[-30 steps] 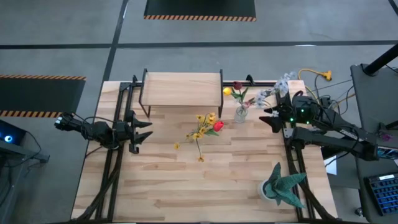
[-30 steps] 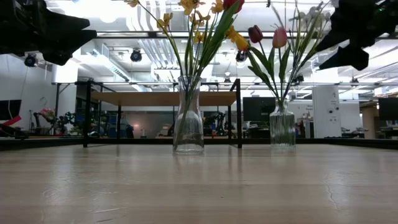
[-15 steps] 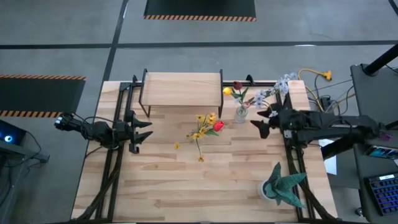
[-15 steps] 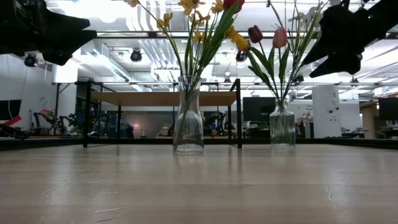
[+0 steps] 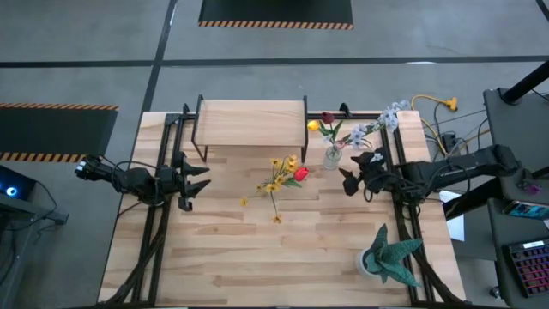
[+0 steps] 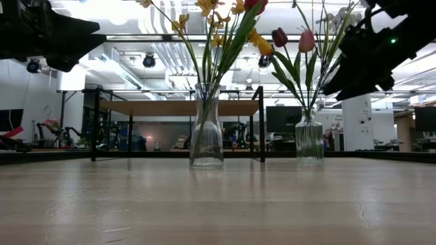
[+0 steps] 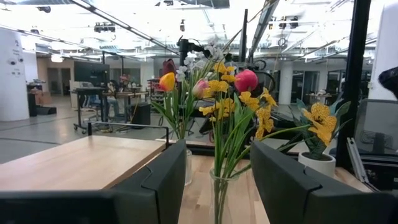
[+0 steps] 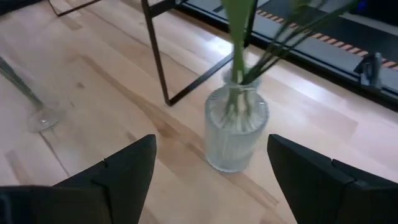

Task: Pick and place flowers into a vace then onto a shelf
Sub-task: Put the bottom flower vase on the shelf

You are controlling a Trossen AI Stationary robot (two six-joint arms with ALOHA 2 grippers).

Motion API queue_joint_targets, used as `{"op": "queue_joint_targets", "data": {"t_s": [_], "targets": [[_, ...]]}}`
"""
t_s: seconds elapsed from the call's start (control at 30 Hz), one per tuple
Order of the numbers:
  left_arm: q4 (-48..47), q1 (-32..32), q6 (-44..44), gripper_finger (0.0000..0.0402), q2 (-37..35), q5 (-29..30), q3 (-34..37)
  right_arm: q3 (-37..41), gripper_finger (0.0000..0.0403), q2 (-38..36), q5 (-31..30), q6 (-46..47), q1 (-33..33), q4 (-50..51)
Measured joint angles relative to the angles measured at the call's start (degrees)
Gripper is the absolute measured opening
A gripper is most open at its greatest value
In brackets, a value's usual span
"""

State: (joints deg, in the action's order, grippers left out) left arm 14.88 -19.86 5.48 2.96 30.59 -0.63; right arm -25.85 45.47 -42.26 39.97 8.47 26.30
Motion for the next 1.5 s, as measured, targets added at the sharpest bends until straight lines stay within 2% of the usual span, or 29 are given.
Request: {"op": "queue_joint_targets", "data": {"t_s": [0.23, 0.43, 0.63, 0.7, 0.83, 1.3, 1.5], "targets": [[0.3, 0.0, -0.1, 0.0163, 0.0, 1.5, -1.5, 0.8, 0.0297, 7.3, -0.4, 0.1, 0.0, -8.8], [0.3, 0.0, -0.2, 0.0163, 0.0, 1.2, -1.1, 0.9, 0.0297, 11.8, -2.9, 1.8, 0.0, -9.3], [-0.2, 0.0, -0.3, 0.0163, 1.6, -6.8, 0.0, 0.9, 0.0297, 12.8, -3.0, 3.4, 0.0, -9.4], [1.3, 0.0, -0.2, 0.0163, 3.4, -7.1, 0.0, 0.9, 0.0297, 12.3, -3.7, 3.3, 0.0, -9.4], [8.0, 0.0, 0.4, 0.0163, 9.1, -7.2, 0.0, 0.9, 0.0297, 10.7, -5.5, 3.1, 0.0, -9.4], [32.8, 0.9, 2.9, 0.0163, 37.7, -7.2, -0.2, 1.8, 0.0297, 8.9, -5.7, -0.1, 0.0, -9.4], [33.5, 4.1, 1.3, 0.0163, 50.4, -7.1, -6.0, 2.5, 0.0297, 9.0, -5.8, -0.1, 0.0, -9.4]]}}
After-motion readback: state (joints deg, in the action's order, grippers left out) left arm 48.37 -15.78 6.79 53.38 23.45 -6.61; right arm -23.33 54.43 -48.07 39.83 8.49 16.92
